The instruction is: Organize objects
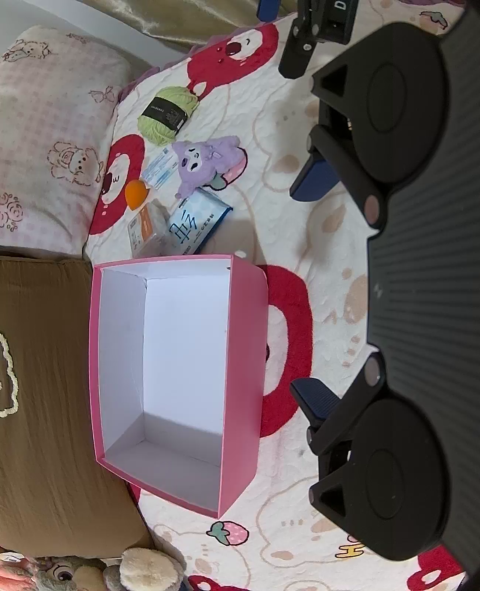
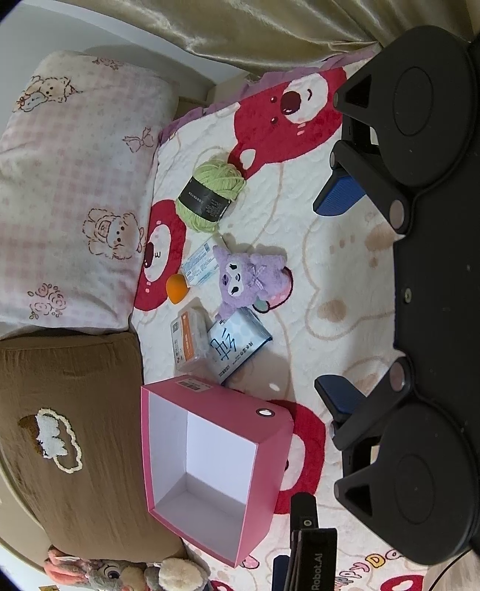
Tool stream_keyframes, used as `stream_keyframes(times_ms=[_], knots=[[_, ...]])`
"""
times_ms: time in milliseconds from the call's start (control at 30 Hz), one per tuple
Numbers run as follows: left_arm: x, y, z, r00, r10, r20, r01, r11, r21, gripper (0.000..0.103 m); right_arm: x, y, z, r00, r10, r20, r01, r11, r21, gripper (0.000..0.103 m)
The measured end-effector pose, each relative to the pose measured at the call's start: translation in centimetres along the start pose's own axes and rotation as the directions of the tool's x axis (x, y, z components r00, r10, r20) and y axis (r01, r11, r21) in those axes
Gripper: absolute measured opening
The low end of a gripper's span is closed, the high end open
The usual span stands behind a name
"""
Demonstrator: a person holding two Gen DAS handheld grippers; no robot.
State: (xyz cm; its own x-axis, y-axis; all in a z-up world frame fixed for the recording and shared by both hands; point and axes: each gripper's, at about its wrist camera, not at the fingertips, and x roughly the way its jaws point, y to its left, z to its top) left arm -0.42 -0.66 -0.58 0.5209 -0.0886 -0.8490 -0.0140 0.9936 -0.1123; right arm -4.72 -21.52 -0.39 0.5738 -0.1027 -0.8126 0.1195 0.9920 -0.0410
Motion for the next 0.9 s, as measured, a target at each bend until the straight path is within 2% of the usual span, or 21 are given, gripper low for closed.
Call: stream_keyframes(times_ms=[400, 600, 900], knots=[[0.6, 0.6, 0.2, 1.0, 0.016, -0.007, -0.016, 1.0, -0.001, 0.103, 0.6, 0.1, -0.2, 1.0, 0.004, -0.022, -0.003, 1.0, 0.012, 0.095], [0.6, 0.7, 0.3, 1.0, 0.01, -0.005, -0.01, 1.0, -0.004, 0.103, 0.1, -0.4, -0.2, 0.996, 0.082, -0.031, -0.08, 0.995, 0.054, 0.095], [1.0, 1.1, 0.2, 1.0, -0.009, -0.018, 0.008, 0.999, -0.044, 0.103, -0.1, -0.1, -0.1, 0.997, 0.072, -0.026, -0.071, 0.996, 0.049, 0.095]])
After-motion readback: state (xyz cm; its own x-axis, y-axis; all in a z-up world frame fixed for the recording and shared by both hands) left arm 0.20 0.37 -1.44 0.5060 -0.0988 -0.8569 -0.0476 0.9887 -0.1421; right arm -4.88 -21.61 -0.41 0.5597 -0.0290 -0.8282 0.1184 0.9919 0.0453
